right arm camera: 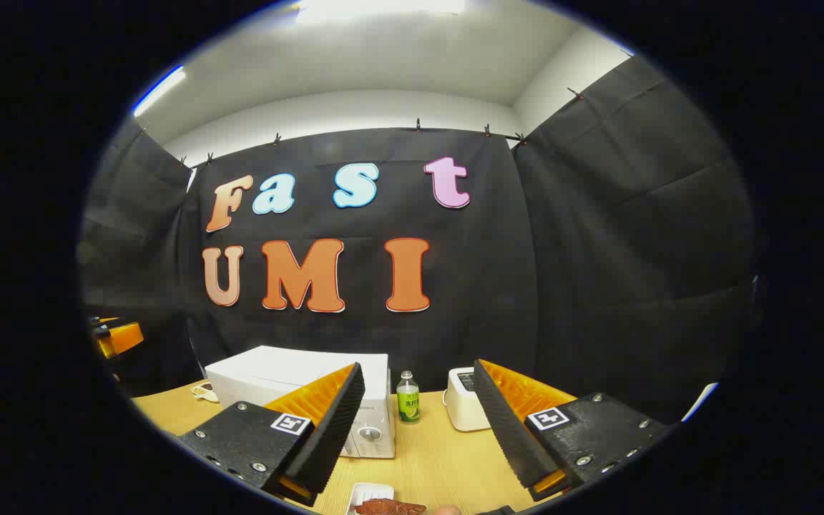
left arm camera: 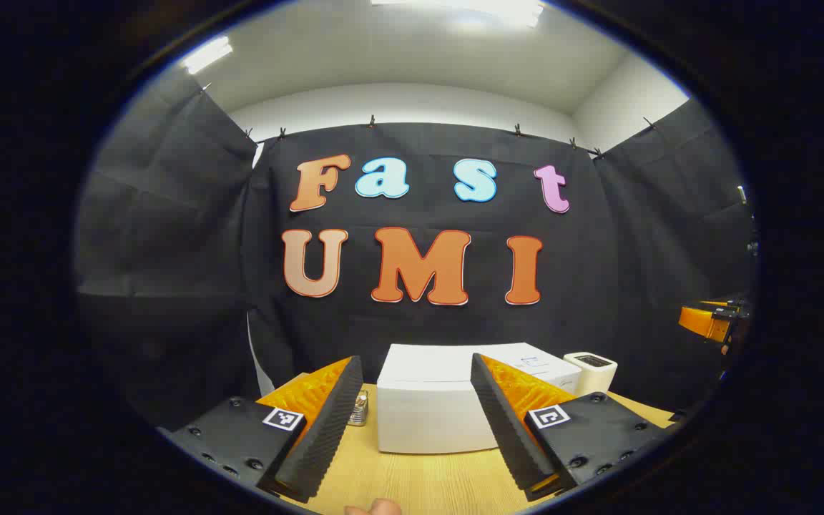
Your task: Open the microwave oven with the left hand, put the food in, and close the microwave oven.
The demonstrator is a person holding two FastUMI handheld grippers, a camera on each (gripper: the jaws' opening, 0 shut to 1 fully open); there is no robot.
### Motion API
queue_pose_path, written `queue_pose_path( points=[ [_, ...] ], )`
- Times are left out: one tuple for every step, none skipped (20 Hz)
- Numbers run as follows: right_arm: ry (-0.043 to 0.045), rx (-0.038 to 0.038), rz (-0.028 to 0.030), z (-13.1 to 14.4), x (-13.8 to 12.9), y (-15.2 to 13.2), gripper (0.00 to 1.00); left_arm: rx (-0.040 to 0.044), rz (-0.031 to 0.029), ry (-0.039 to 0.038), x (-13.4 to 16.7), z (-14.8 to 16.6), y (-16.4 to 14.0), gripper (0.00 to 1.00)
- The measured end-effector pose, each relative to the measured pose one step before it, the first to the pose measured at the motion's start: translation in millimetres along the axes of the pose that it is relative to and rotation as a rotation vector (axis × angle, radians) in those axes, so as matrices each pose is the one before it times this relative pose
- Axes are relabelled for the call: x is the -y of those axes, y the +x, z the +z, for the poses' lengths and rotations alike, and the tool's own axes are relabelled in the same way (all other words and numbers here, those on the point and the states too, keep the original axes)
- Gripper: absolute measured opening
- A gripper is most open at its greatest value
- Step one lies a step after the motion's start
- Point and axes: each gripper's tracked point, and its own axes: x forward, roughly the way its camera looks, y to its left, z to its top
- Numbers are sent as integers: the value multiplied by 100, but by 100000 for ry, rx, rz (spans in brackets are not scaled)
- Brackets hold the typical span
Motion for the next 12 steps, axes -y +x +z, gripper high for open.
queue_pose_path(
  points=[
    [-24, -244, -498, -17, 333, -17, 95, 46, 300, 1176, -32, 114, 4, 94],
    [143, -100, -420, 8, 296, -57, 95, 455, 292, 1259, 21, 200, 30, 94],
    [366, 148, -731, 67, 345, -29, 95, 310, -176, 797, 201, 196, -83, 94],
    [553, 506, -623, 170, 370, -23, 95, 309, -724, 158, 335, 161, -174, 94],
    [593, 140, -639, 73, 297, -16, 95, -200, -1160, 2, 462, 34, 9, 94],
    [293, -149, -308, -2, 190, 86, 94, -511, -664, 108, 200, -163, 180, 98],
    [-28, -130, -60, -149, 60, -13, 94, -392, -413, 412, 208, -61, 78, 94],
    [-415, -72, 165, -81, 34, -15, 95, -202, -416, 333, 235, -99, -76, 98],
    [-472, -371, 171, -193, 88, -6, 95, -148, -391, 200, 242, -19, 21, 98],
    [-355, -591, 140, -135, 41, 43, 95, -207, -302, 132, 278, -75, -14, 98],
    [-151, -510, 118, -215, 115, 67, 95, -102, -268, 150, 195, 41, 223, 98],
    [-75, -550, 48, -159, 43, 70, 94, -295, -368, 258, 278, -59, 142, 98]
  ],
)
